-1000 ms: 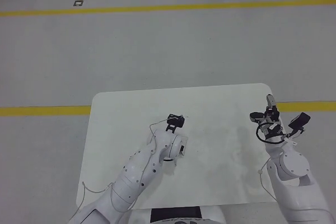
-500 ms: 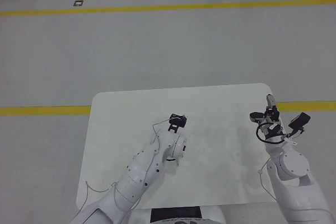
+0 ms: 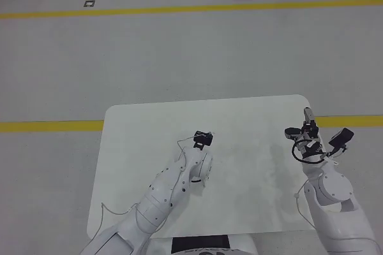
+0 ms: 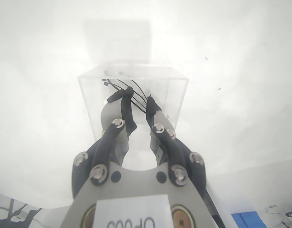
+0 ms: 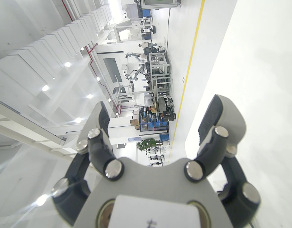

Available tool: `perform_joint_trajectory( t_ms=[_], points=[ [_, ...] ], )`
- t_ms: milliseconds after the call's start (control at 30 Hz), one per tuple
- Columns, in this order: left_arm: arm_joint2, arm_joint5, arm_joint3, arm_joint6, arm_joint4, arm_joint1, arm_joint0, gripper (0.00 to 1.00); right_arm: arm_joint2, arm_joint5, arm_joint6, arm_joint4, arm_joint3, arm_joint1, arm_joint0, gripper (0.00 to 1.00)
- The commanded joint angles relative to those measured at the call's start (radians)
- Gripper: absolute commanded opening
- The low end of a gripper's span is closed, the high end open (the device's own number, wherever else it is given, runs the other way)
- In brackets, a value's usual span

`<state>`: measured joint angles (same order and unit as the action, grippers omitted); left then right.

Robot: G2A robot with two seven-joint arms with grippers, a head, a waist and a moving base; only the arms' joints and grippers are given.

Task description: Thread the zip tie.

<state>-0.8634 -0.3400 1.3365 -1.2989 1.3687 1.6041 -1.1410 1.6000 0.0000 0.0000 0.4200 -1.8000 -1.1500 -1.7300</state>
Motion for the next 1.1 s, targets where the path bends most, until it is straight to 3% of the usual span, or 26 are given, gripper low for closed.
perform_joint_trajectory(
  t_ms=[0, 367, 600, 767, 900, 1067],
  points=[
    [0.001, 0.0, -0.008, 0.003, -0.002, 0.002, 0.003, 0.15, 0.0, 0.0, 0.0, 0.0, 0.0, 0.0, 0.0, 1.0],
    [0.005, 0.0, -0.044, 0.012, -0.014, 0.012, 0.018, 0.15, 0.0, 0.0, 0.0, 0.0, 0.0, 0.0, 0.0, 1.0],
    [0.003, 0.0, -0.059, 0.013, -0.013, 0.015, 0.022, 0.0, 0.0, 0.0, 0.0, 0.0, 0.0, 0.0, 0.0, 1.0],
    [0.0, 0.0, -0.059, 0.01, -0.009, 0.017, 0.021, 0.0, 0.0, 0.0, 0.0, 0.0, 0.0, 0.0, 0.0, 1.0],
    [-0.007, 0.0, -0.008, -0.004, 0.009, 0.015, 0.005, 0.0, 0.0, 0.0, 0.0, 0.0, 0.0, 0.0, 0.0, 1.0],
    [-0.02, 0.0, 0.104, -0.041, 0.055, 0.004, -0.041, 0.0, 0.0, 0.0, 0.0, 0.0, 0.0, 0.0, 0.0, 1.0]
  ],
)
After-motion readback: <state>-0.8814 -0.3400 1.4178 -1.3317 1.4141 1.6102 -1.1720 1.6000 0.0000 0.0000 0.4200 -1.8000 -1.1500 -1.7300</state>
